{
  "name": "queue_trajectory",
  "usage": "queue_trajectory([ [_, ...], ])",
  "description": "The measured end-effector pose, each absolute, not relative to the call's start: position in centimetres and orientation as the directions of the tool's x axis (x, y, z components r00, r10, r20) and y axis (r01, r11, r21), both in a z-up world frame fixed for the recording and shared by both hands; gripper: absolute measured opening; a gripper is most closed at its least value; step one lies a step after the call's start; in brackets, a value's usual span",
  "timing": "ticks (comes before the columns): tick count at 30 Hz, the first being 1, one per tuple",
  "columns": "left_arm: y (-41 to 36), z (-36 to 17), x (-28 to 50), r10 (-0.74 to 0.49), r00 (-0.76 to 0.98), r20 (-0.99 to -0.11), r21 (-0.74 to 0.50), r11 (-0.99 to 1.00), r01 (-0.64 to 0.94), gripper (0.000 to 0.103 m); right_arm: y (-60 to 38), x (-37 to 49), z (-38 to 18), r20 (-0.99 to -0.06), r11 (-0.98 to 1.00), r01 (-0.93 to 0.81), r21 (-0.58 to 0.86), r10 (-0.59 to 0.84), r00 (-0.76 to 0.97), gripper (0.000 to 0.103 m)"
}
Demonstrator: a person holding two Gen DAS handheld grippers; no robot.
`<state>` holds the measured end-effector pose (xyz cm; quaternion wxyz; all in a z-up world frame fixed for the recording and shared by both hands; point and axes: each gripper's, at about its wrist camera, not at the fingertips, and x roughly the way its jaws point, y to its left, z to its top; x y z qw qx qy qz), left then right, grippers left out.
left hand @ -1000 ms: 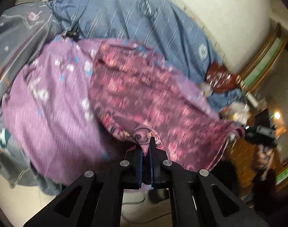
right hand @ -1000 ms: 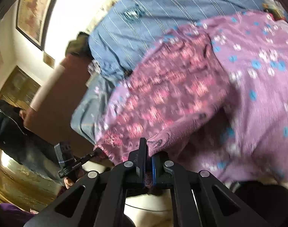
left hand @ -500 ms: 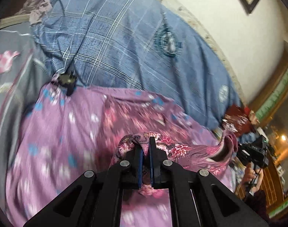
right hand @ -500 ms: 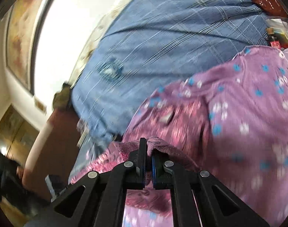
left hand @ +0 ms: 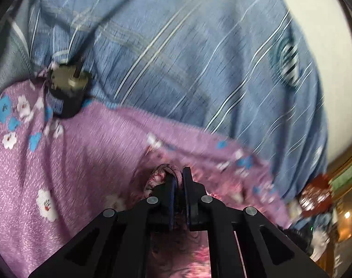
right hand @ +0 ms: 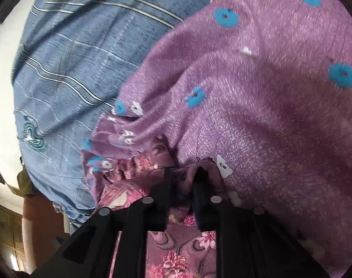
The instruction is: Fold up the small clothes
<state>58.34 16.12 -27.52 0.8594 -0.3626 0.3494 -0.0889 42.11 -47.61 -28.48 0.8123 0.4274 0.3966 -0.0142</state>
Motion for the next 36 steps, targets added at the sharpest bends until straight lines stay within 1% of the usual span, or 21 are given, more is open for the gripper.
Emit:
queue_trajectory([
  [1,15.8,-27.0,58.1,-0.401,0.753,-0.521,-0.690,0.718,-0.095,0.006,-47.5,41.5,-27.6,-0.643,0.642,0.355,0.679,0.288,0.710,0.052],
  [2,15.2,-26.3,57.8,-0.386,0.764,-0.518,-0.683,0.724,-0.097,0.006,-47.3,40.8,-26.7,-0.628,0.651,0.349,0.674,0.257,0.734,0.060],
  [3,14.8,-25.7,57.5,-0.375,0.771,-0.514,-0.675,0.732,-0.094,0.007,-46.8,39.9,-25.5,-0.606,0.668,0.328,0.668,0.233,0.760,0.065],
  [5,13.6,-24.0,56.3,-0.344,0.790,-0.507,-0.645,0.760,-0.082,0.009,-45.7,39.1,-23.8,-0.590,0.703,0.288,0.650,0.229,0.774,0.065],
  [6,13.1,-23.0,55.3,-0.315,0.804,-0.505,-0.622,0.778,-0.086,0.019,-44.7,38.4,-22.8,-0.583,0.729,0.259,0.634,0.229,0.780,0.065],
  [7,12.4,-21.9,53.8,-0.269,0.824,-0.499,-0.595,0.797,-0.100,0.043,-43.8,38.0,-22.3,-0.580,0.746,0.239,0.621,0.233,0.780,0.065],
  [9,11.7,-20.5,50.3,-0.156,0.874,-0.461,-0.552,0.821,-0.144,0.071,-41.2,36.8,-21.4,-0.579,0.787,0.181,0.589,0.256,0.774,0.062],
  [10,11.6,-20.1,48.9,-0.107,0.890,-0.444,-0.535,0.828,-0.167,0.077,-40.1,36.3,-21.3,-0.581,0.800,0.162,0.578,0.265,0.769,0.060],
  [11,11.3,-19.8,47.6,-0.065,0.893,-0.445,-0.517,0.833,-0.197,0.078,-38.9,35.7,-21.3,-0.584,0.809,0.144,0.569,0.275,0.764,0.059],
  [12,11.2,-19.8,46.7,-0.041,0.881,-0.471,-0.500,0.836,-0.228,0.078,-37.7,35.1,-21.5,-0.589,0.819,0.120,0.561,0.293,0.753,0.053],
  [14,10.2,-20.3,45.5,-0.009,0.826,-0.563,-0.451,0.842,-0.298,0.078,-35.0,34.5,-22.4,-0.613,0.837,0.072,0.542,0.335,0.716,0.047],
  [16,9.2,-21.7,44.1,-0.036,0.785,-0.619,-0.461,0.826,-0.325,0.077,-32.4,34.7,-23.2,-0.649,0.857,0.031,0.514,0.365,0.668,0.039],
  [18,7.6,-23.6,43.8,-0.091,0.746,-0.660,-0.490,0.805,-0.335,0.077,-29.5,35.2,-23.8,-0.670,0.864,-0.018,0.503,0.403,0.623,0.037],
  [20,6.1,-25.4,45.2,-0.111,0.666,-0.737,-0.454,0.813,-0.366,0.076,-27.1,35.9,-24.0,-0.685,0.863,-0.055,0.501,0.435,0.585,0.036],
  [22,5.4,-25.9,46.4,-0.110,0.635,-0.764,-0.419,0.833,-0.361,0.076,-24.2,37.1,-24.0,-0.691,0.863,-0.098,0.496,0.460,0.557,0.036],
  [24,4.9,-26.1,47.7,-0.056,0.617,-0.785,-0.363,0.849,-0.384,0.076,-21.3,39.1,-24.3,-0.728,0.890,-0.118,0.441,0.432,0.533,0.036],
  [28,7.2,-27.0,48.7,-0.027,0.556,-0.830,-0.299,0.864,-0.405,0.076,-17.8,45.2,-26.9,-0.801,0.914,-0.071,0.398,0.384,0.459,0.035],
  [31,8.7,-28.8,49.4,-0.032,0.500,-0.865,-0.272,0.868,-0.415,0.077,-17.3,50.9,-29.4,-0.857,0.957,0.022,0.288,0.248,0.452,0.029],
  [34,9.4,-28.9,50.0,-0.047,0.499,-0.865,-0.281,0.870,-0.405,0.075,-18.7,54.0,-29.0,-0.828,0.956,0.068,0.286,0.210,0.520,0.027],
  [35,9.4,-28.7,50.4,-0.042,0.504,-0.863,-0.276,0.875,-0.399,0.075,-19.3,54.0,-28.4,-0.810,0.954,0.084,0.288,0.196,0.552,0.028],
  [36,9.7,-28.6,50.7,-0.031,0.514,-0.857,-0.270,0.877,-0.397,0.075,-20.3,53.5,-27.2,-0.789,0.953,0.100,0.286,0.176,0.588,0.033],
])
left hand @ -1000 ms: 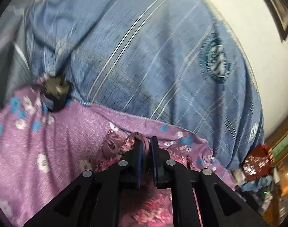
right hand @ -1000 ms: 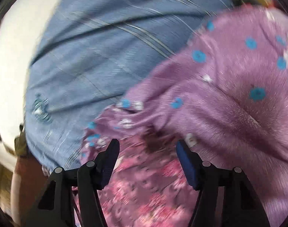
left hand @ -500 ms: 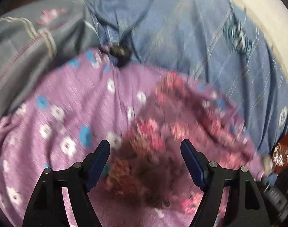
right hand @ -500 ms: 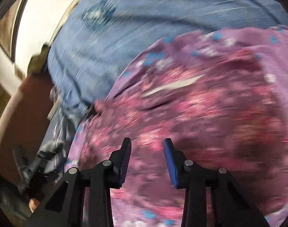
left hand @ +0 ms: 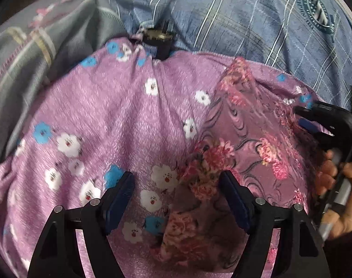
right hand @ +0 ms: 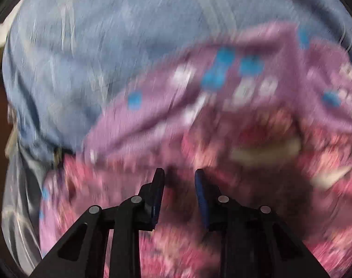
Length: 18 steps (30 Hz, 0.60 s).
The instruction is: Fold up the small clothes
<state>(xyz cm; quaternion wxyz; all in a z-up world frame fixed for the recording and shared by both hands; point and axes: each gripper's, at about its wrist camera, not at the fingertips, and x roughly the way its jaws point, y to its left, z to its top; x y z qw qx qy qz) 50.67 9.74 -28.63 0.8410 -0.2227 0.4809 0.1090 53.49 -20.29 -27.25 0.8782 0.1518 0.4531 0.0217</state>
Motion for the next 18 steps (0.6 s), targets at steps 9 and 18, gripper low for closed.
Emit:
queue_trajectory([
  [9,5.5,-26.0,47.7,0.074,0.602,-0.795,-0.128,0.950,-0.285,0.077,-25.7,39.7,-21.9,-0.747,0.969,0.004,0.245,0.186,0.639,0.033],
  [18,4.0,-27.4,46.7,0.098,0.521,-0.848,-0.067,0.955,-0.289,0.075,-28.8,33.2,-25.8,-0.819,0.981,0.077,0.180,0.106,0.563,0.031],
])
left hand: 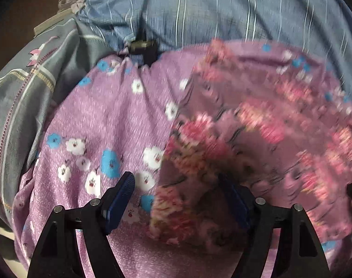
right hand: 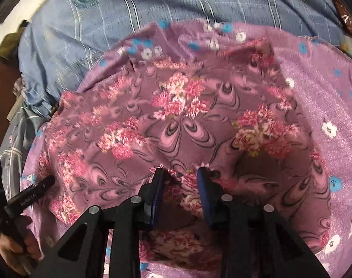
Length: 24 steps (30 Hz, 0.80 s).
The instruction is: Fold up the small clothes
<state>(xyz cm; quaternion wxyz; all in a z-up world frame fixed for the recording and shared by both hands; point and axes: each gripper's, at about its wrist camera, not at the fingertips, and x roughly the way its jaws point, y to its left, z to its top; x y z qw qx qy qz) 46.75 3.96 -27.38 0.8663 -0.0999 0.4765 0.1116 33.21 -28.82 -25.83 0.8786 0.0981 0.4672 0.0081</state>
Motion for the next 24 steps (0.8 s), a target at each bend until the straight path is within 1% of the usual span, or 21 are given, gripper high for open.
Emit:
queue_trajectory([
  [2,3.6,-26.2,46.9,0.088,0.575,-0.813,-0.092,0.957,-0.277,0.075,-30.0,33.1,-24.1,-0.763,0.965,0.076,0.250,0.148,0.629,0.031],
  [5,2.3,-25.2,47.8,0.067,0.630,-0.774,-0.113,0.964,-0.241,0.077,-32.1,33.4,-22.8,-0.720,0.953,0.128,0.274,0.115,0.685,0.033],
  [8,0.7,-26.0,49.0,0.055,0.618,-0.784,-0.098,0.973,-0.210,0.077,-34.6,35.7,-23.3,-0.715,0.919,0.172,0.355,0.148,0.684,0.033],
  [9,0.3,-26.7,49.6,0.054,0.601,-0.798,-0.088,0.975,-0.204,0.077,-35.5,36.7,-24.1,-0.735,0.911,0.191,0.366,0.158,0.659,0.033],
  [10,-0.4,-27.6,50.1,0.057,0.574,-0.817,-0.068,0.979,-0.194,0.077,-35.9,37.6,-24.9,-0.757,0.910,0.197,0.363,0.165,0.632,0.030],
  [11,-0.7,-28.2,50.6,0.075,0.554,-0.829,-0.039,0.981,-0.190,0.077,-36.3,38.5,-25.8,-0.775,0.912,0.208,0.354,0.162,0.611,0.026],
  [13,-1.2,-28.7,51.3,0.108,0.543,-0.833,0.010,0.984,-0.180,0.079,-37.4,39.3,-26.8,-0.763,0.907,0.215,0.362,0.155,0.628,0.013],
  [14,-1.1,-28.7,51.2,0.111,0.547,-0.830,0.013,0.984,-0.180,0.079,-37.9,39.4,-26.7,-0.756,0.902,0.222,0.369,0.152,0.636,0.012],
  [15,-1.2,-28.6,51.5,0.106,0.546,-0.831,0.007,0.984,-0.180,0.079,-38.1,39.7,-26.4,-0.755,0.898,0.233,0.374,0.149,0.639,0.013],
  [16,-1.0,-28.6,51.5,0.096,0.546,-0.832,-0.003,0.984,-0.178,0.079,-38.2,39.8,-25.9,-0.752,0.900,0.239,0.364,0.132,0.646,0.018],
  [17,-0.8,-28.7,51.6,0.084,0.545,-0.834,-0.015,0.985,-0.174,0.079,-38.1,40.0,-25.3,-0.747,0.907,0.236,0.347,0.116,0.655,0.019],
  [18,-0.6,-28.8,51.7,0.076,0.544,-0.835,-0.022,0.985,-0.172,0.080,-38.1,40.0,-24.3,-0.732,0.915,0.221,0.339,0.108,0.673,0.023],
  [20,-0.4,-28.8,51.6,0.067,0.545,-0.836,-0.031,0.985,-0.169,0.080,-38.9,40.5,-23.3,-0.704,0.894,0.208,0.397,0.151,0.694,0.029],
  [21,-0.4,-28.8,51.7,0.069,0.545,-0.836,-0.029,0.985,-0.169,0.080,-39.7,41.0,-23.1,-0.691,0.864,0.213,0.455,0.192,0.696,0.038],
  [22,-0.5,-28.8,51.8,0.072,0.544,-0.836,-0.026,0.985,-0.170,0.080,-40.2,41.5,-23.2,-0.690,0.846,0.221,0.486,0.216,0.691,0.042],
  [24,-0.7,-28.8,51.7,0.079,0.544,-0.835,-0.020,0.985,-0.174,0.080,-40.2,43.1,-23.7,-0.715,0.833,0.234,0.501,0.246,0.655,0.043],
])
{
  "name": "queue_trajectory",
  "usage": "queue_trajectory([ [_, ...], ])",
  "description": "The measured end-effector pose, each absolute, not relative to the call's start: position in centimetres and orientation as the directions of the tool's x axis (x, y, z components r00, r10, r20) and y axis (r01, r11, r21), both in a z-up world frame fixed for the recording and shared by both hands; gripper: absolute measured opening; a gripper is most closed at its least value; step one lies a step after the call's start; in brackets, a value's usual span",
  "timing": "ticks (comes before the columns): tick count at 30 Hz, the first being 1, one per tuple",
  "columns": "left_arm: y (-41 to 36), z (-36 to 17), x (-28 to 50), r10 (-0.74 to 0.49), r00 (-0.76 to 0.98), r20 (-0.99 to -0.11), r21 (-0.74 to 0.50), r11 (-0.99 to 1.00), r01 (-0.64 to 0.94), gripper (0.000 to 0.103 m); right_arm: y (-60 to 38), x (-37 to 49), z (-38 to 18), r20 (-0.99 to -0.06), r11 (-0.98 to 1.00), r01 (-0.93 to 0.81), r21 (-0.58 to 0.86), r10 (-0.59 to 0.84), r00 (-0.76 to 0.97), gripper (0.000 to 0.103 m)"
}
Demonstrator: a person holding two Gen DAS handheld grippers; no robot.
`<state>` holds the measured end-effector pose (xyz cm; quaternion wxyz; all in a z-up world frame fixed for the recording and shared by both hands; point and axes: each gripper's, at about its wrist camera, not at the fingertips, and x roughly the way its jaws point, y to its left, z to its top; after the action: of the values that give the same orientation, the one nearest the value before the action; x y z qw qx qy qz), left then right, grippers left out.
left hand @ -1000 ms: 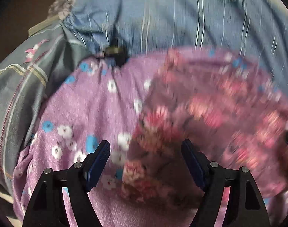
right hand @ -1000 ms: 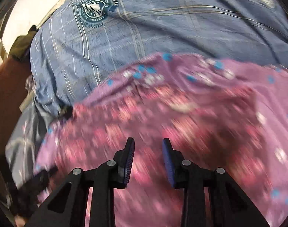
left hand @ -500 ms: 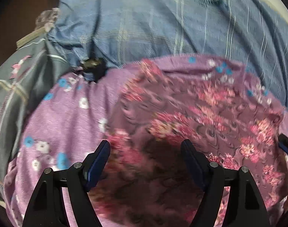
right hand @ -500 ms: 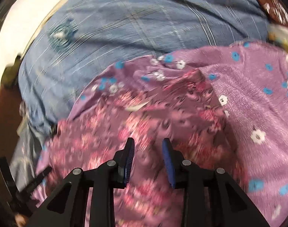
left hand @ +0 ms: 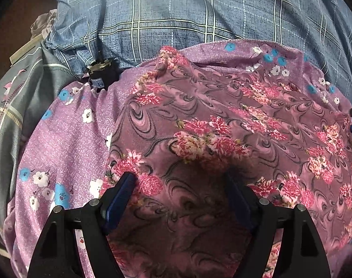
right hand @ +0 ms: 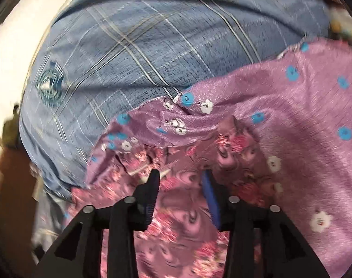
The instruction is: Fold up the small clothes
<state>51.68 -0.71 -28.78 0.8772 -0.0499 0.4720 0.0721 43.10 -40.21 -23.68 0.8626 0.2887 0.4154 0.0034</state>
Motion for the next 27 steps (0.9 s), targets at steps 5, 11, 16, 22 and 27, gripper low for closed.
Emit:
queue_trajectory([
  [5,-0.7,-28.8,51.8,0.074,0.542,-0.837,-0.022,0.985,-0.169,0.081,-37.9,47.9,-27.3,-0.863,0.891,0.308,0.334,0.158,0.480,0.041],
  [11,-0.6,-28.9,51.9,0.067,0.544,-0.837,-0.023,0.987,-0.157,0.082,-36.8,50.9,-27.6,-0.900,0.931,0.327,0.164,0.005,0.436,0.003],
  [16,-0.3,-28.8,51.7,0.054,0.546,-0.836,-0.037,0.987,-0.153,0.082,-38.6,51.6,-27.0,-0.847,0.914,0.363,0.182,-0.042,0.530,0.000],
  [22,1.4,-26.9,50.5,0.095,0.593,-0.800,-0.042,0.976,-0.213,0.079,-39.8,46.1,-23.2,-0.736,0.871,0.385,0.306,-0.041,0.676,0.012],
  [27,5.8,-25.6,49.0,0.176,0.601,-0.780,-0.051,0.939,-0.340,0.079,-35.2,40.0,-21.5,-0.719,0.942,0.215,0.257,0.038,0.694,0.029],
])
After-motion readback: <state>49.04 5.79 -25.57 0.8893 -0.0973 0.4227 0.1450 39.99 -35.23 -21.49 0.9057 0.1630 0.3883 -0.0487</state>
